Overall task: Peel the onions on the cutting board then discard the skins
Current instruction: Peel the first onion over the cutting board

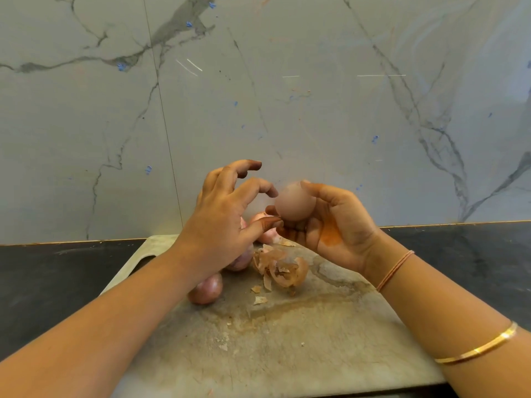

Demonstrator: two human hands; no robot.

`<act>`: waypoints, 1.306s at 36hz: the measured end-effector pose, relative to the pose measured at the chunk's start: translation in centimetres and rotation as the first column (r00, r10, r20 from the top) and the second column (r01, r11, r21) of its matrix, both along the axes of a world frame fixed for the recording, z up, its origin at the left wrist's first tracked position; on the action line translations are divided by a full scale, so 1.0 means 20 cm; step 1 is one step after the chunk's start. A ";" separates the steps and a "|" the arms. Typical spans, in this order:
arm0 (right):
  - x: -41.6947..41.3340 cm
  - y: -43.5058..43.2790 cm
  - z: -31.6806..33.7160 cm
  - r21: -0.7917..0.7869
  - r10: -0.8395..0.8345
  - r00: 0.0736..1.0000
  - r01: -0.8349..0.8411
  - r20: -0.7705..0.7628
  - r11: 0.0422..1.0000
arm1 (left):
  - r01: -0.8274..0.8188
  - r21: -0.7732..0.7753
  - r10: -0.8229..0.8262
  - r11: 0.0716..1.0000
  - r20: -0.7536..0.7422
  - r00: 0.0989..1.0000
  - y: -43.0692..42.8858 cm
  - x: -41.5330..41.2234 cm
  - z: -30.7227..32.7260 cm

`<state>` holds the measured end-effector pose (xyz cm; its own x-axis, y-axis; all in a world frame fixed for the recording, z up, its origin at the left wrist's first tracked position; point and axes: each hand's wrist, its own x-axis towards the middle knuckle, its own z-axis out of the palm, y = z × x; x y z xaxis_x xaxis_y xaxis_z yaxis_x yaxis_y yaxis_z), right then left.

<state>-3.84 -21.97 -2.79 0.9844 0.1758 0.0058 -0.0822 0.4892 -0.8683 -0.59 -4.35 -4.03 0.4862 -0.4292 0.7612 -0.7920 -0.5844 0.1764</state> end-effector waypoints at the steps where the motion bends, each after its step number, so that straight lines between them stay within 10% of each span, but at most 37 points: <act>1: 0.00 0.00 0.00 -0.018 0.004 1.000 -0.004 0.008 1.000 | 0.008 -0.013 -0.008 1.000 0.002 1.000 0.00 0.00 0.00; 47: -0.02 0.00 0.00 -0.068 0.160 0.982 -0.154 0.096 0.986 | 0.018 -0.037 -0.013 0.999 0.130 0.991 0.00 0.00 0.02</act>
<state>-4.24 -21.95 -2.80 0.9394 0.3313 0.0884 -0.0647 0.4243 -0.9032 -0.51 -4.30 -3.72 0.3762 -0.4053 0.8332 -0.8183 -0.5671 0.0936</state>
